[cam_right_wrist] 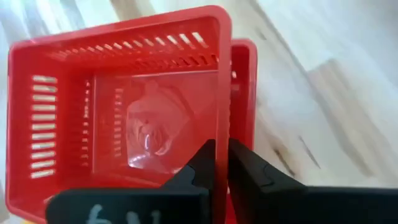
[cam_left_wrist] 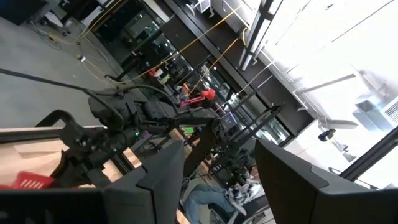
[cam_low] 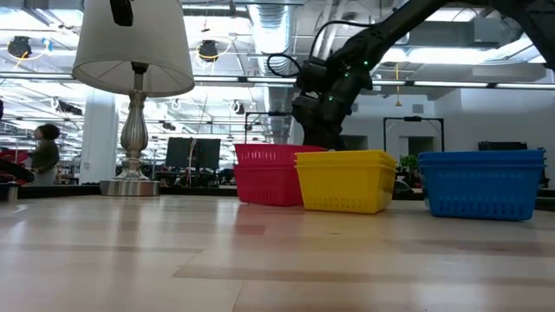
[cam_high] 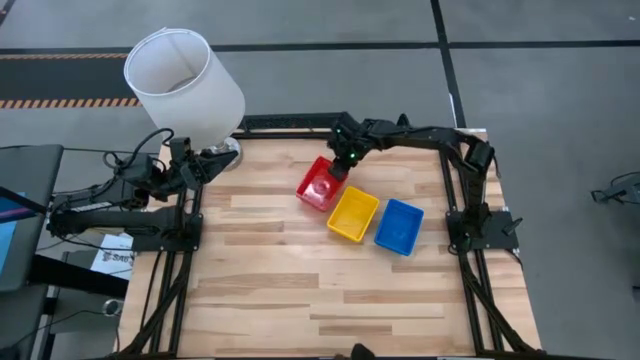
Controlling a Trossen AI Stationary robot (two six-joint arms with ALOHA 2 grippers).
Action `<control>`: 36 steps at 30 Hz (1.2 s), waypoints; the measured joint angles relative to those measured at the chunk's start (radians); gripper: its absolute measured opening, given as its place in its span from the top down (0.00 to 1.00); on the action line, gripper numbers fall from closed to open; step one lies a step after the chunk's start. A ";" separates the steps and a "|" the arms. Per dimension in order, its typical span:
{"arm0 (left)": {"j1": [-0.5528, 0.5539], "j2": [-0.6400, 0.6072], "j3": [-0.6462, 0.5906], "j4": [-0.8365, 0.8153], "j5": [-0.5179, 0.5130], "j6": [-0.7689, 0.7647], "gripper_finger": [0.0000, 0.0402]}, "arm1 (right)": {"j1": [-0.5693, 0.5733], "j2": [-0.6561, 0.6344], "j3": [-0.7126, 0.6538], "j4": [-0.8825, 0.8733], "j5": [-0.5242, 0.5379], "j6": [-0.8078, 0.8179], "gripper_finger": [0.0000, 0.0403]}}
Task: Stack baskets by color
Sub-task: Stack the red bin on the red bins, then return to Home Position
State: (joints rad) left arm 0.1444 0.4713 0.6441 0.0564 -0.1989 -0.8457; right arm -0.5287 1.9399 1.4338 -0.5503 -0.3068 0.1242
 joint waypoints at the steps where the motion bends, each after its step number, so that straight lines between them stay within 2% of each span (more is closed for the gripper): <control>1: 0.000 0.000 0.000 -0.002 0.000 0.000 0.54 | 0.013 0.006 0.001 0.004 0.004 0.000 0.86; 11: 0.000 0.000 0.000 -0.025 0.008 -0.015 0.54 | 0.117 0.021 0.002 0.011 0.047 0.008 0.82; 14: 0.000 0.000 0.000 -0.025 0.008 -0.015 0.54 | 0.134 0.021 0.009 0.009 0.047 0.020 0.75; 21: 0.000 0.000 0.000 -0.025 0.008 -0.027 0.54 | 0.149 0.018 0.057 -0.007 0.047 0.053 0.52; 25: 0.000 0.000 0.000 -0.026 0.010 -0.030 0.54 | 0.149 0.008 0.097 -0.038 0.047 0.055 0.43; 31: 0.000 0.000 0.000 -0.050 0.012 -0.048 0.54 | 0.146 0.002 0.169 -0.141 0.046 0.049 0.42; 36: 0.000 0.000 0.000 -0.051 0.006 -0.047 0.54 | 0.118 -0.120 0.249 -0.235 0.046 0.001 0.42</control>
State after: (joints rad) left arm 0.1444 0.4709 0.6437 0.0051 -0.1934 -0.8929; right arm -0.4105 1.8196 1.6828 -0.7851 -0.2611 0.1250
